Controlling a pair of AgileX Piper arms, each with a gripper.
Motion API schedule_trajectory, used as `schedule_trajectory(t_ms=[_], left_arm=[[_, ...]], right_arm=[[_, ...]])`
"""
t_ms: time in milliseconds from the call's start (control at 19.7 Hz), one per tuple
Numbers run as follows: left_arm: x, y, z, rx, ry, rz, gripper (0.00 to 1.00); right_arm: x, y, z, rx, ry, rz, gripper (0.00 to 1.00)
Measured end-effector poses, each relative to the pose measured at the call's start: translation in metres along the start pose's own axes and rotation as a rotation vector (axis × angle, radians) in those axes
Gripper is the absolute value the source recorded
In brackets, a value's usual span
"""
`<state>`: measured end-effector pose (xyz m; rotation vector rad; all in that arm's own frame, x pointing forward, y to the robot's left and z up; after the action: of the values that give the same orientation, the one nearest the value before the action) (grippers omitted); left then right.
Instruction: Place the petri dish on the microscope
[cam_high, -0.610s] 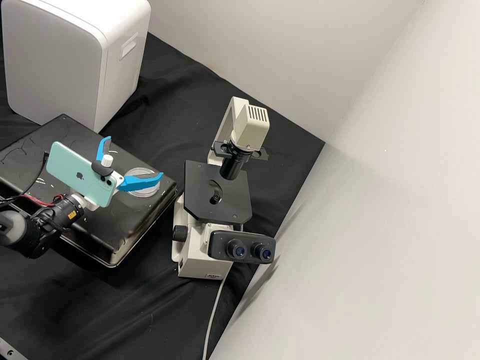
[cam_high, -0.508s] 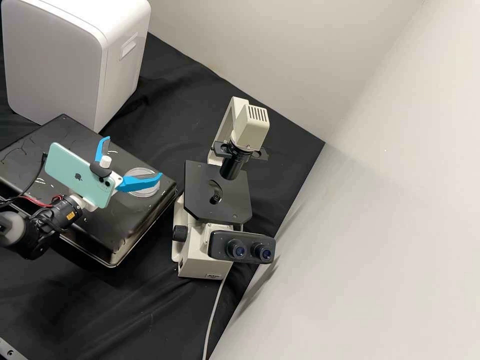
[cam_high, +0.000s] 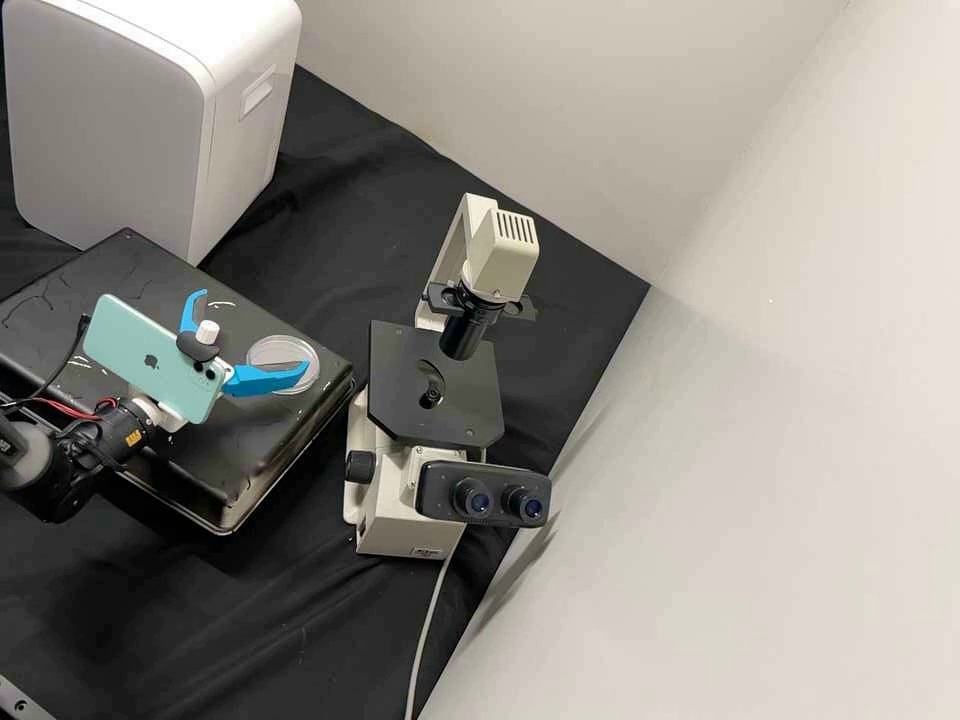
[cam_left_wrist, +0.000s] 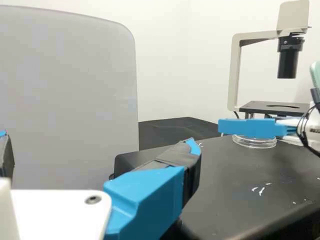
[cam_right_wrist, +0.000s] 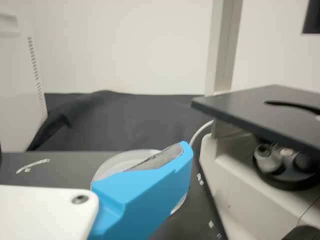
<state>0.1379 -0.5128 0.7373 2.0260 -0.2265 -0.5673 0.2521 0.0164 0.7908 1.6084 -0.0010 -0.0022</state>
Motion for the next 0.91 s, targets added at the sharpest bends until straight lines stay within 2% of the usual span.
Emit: schedule_trajectory(t_ms=[305, 508, 610, 762, 915], left_arm=[[0.0000, 0.0000, 0.0000, 0.000, 0.000, 0.000, 1.00], [0.0000, 0.0000, -0.0001, -0.001, 0.001, 0.000, 1.00], [0.0000, 0.0000, -0.0001, -0.001, 0.001, 0.000, 1.00], [0.0000, 0.0000, -0.0001, -0.001, 0.001, 0.000, 1.00], [0.0000, 0.0000, -0.0001, 0.002, 0.001, 0.000, 1.00]], right_arm=[[-0.0011, -0.0101, 0.0044, -0.015, -0.021, -0.041, 1.00], [-0.0009, -0.0107, 0.0045, -0.016, -0.025, -0.027, 1.00], [-0.0009, -0.0107, 0.0045, -0.032, -0.024, -0.028, 1.00], [-0.0009, -0.0109, 0.0044, -0.038, -0.025, -0.027, 1.00], [-0.0015, -0.0099, 0.0025, -0.042, -0.030, -0.011, 1.00]])
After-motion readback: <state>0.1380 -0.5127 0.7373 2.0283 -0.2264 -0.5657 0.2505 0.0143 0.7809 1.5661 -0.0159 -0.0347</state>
